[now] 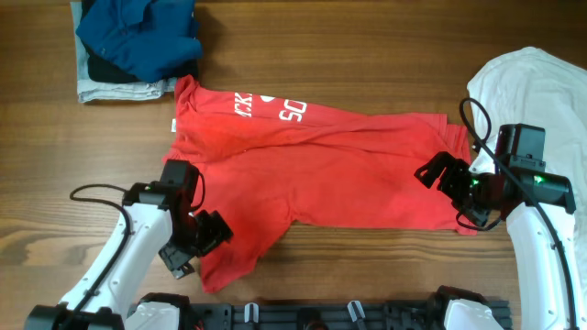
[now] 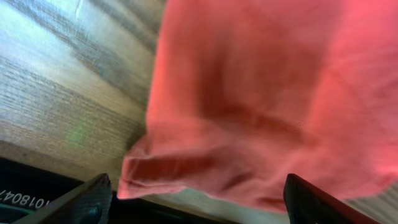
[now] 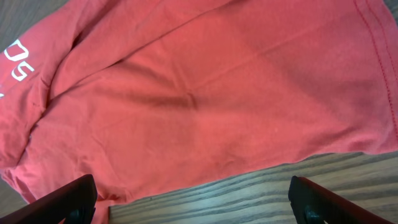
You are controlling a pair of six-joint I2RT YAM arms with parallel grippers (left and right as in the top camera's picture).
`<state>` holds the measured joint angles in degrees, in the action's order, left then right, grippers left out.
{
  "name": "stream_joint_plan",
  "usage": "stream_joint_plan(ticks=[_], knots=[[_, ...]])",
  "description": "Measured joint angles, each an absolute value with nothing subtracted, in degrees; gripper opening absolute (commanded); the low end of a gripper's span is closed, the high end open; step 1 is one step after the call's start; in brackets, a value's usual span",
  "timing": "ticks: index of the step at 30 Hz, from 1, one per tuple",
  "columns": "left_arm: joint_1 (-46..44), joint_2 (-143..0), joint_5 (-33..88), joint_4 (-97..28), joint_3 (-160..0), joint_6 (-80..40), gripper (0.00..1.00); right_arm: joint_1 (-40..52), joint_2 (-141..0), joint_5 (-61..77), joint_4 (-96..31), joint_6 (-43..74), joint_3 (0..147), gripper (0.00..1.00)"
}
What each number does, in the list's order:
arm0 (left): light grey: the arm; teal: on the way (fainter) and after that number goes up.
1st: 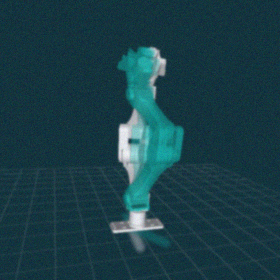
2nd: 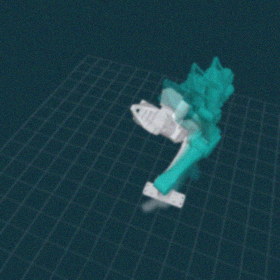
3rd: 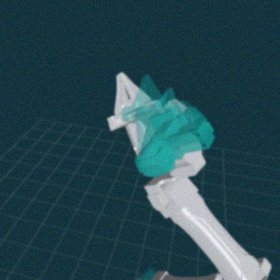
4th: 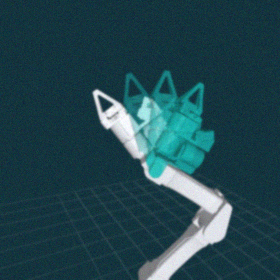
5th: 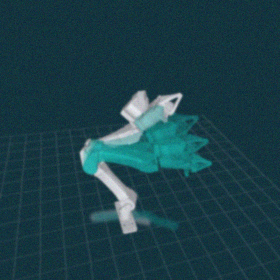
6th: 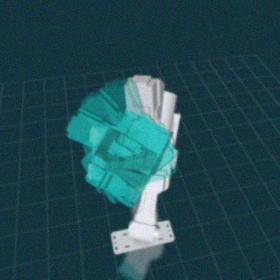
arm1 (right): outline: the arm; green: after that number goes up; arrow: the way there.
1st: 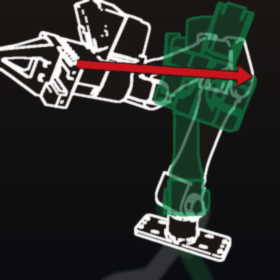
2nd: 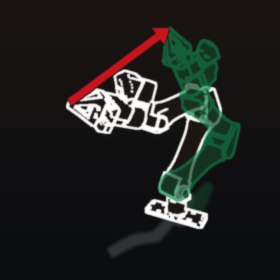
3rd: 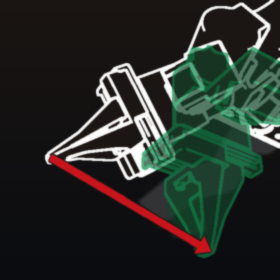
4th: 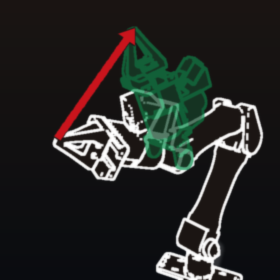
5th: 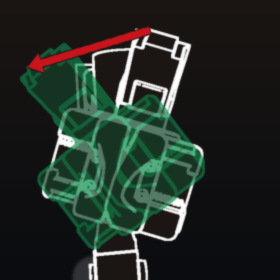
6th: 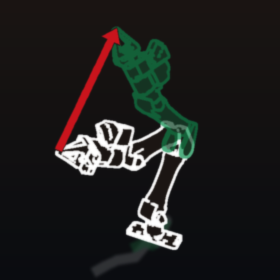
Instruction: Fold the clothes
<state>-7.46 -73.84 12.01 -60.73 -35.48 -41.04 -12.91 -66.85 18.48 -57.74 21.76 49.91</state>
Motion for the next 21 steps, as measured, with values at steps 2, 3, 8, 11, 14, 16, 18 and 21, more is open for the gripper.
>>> stream_joint_plan(ticks=[2, 3, 8, 11, 14, 16, 18, 21], knots=[[-7.46, -74.22, 12.01, -58.57, -33.04, -41.3, 0.84, -12.91, -66.85, 18.48, -57.52, 21.76, 49.91, 0.99], [-7.46, -74.32, 12.01, -57.28, -31.77, -41.32, 0.83, -12.91, -66.85, 18.46, -57.49, 21.78, 49.91, 1.0], [-7.46, -74.63, 12.03, -54.52, -29.45, -41.5, 0.8, -12.91, -66.85, 18.46, -57.39, 22.94, 49.91, 1.0], [-7.46, -77.45, 13.15, -54.17, -29.45, -41.54, 0.81, -12.91, -66.85, 18.46, -57.36, 23.38, 49.91, 1.0], [-7.44, -79.66, 15.51, -53.54, -29.74, -41.69, 0.38, -12.91, -66.85, 18.46, -57.36, 23.35, 49.91, 1.0], [-7.46, -80.66, 17.04, -53.45, -29.89, -42.24, 0.05, -12.91, -66.85, 18.46, -57.36, 23.38, 49.91, 0.99], [-7.46, -80.86, 18.37, -52.82, -29.89, -42.33, 0.04, -12.91, -66.85, 18.41, -57.17, 23.38, 49.91, 0.99], [-7.55, -80.86, 18.79, -52.47, -29.89, -42.37, 0.04, -12.84, -66.85, 13.15, -56.93, 27.38, 49.91, 0.99]])
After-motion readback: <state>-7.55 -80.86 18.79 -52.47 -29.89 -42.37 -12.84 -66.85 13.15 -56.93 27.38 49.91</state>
